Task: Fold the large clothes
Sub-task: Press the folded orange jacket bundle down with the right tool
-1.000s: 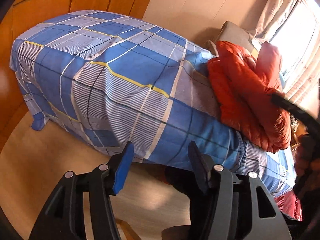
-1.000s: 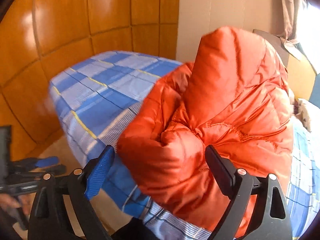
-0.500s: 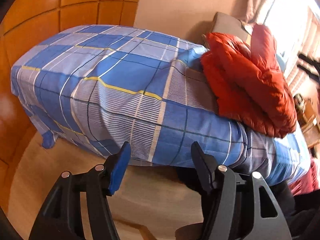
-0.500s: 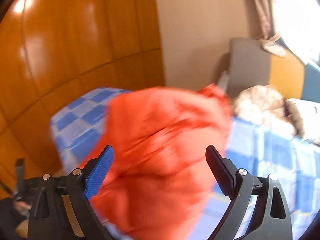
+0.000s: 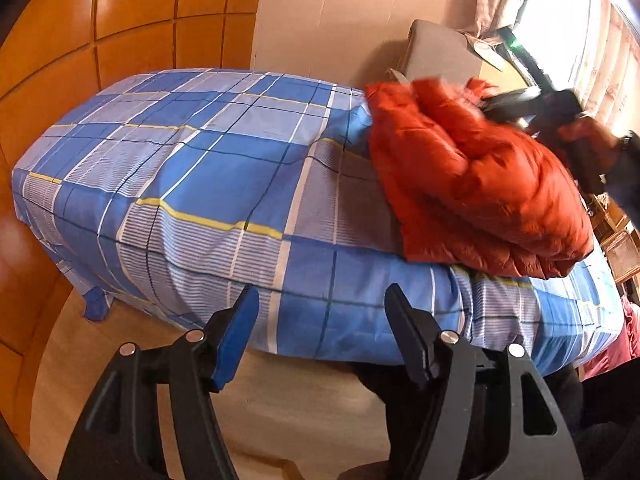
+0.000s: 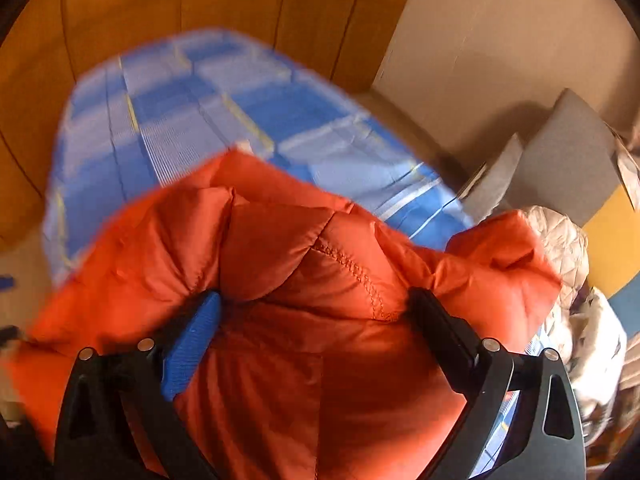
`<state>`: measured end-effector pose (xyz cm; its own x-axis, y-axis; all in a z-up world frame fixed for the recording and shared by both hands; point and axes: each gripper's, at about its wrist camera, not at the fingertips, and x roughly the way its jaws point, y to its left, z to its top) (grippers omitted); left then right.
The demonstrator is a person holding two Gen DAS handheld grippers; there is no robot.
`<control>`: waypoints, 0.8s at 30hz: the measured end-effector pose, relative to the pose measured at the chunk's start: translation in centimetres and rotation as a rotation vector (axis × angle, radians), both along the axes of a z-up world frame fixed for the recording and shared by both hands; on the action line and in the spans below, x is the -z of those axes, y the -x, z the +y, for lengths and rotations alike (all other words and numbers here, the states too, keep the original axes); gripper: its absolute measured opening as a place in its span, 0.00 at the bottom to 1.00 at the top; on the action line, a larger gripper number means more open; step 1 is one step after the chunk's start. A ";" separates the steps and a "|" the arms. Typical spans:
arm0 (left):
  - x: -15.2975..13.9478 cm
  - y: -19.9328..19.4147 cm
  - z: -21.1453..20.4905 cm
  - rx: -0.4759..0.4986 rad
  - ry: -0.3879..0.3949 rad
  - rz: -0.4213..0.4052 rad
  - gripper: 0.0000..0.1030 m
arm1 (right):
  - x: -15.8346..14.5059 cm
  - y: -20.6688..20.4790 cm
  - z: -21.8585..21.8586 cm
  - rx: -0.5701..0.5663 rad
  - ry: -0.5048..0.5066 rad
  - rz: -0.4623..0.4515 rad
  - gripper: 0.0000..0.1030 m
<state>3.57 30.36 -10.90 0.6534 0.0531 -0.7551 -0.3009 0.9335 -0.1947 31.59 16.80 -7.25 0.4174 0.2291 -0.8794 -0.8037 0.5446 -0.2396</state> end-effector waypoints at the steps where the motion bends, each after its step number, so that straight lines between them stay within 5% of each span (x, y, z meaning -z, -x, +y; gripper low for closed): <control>1: -0.1 -0.1 0.0 -0.002 0.003 -0.002 0.63 | 0.9 0.0 0.5 -0.002 0.019 0.005 0.94; 7: -0.2 -1.0 0.0 0.005 0.025 -0.004 0.63 | 5.2 -1.4 1.3 0.007 0.103 0.050 0.96; 12: -1.7 -1.0 -0.6 0.008 -0.014 -0.024 0.63 | 5.1 -1.9 0.5 0.042 0.096 0.039 0.96; 24: -4.3 0.0 -3.4 0.043 -0.057 -0.096 0.70 | -2.7 3.2 -5.6 0.082 -0.130 -0.013 0.97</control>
<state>3.53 27.00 -6.65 0.7252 0.0641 -0.6855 -0.2426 0.9556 -0.1674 28.41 11.19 -4.53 0.4503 0.3048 -0.8392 -0.7524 0.6356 -0.1729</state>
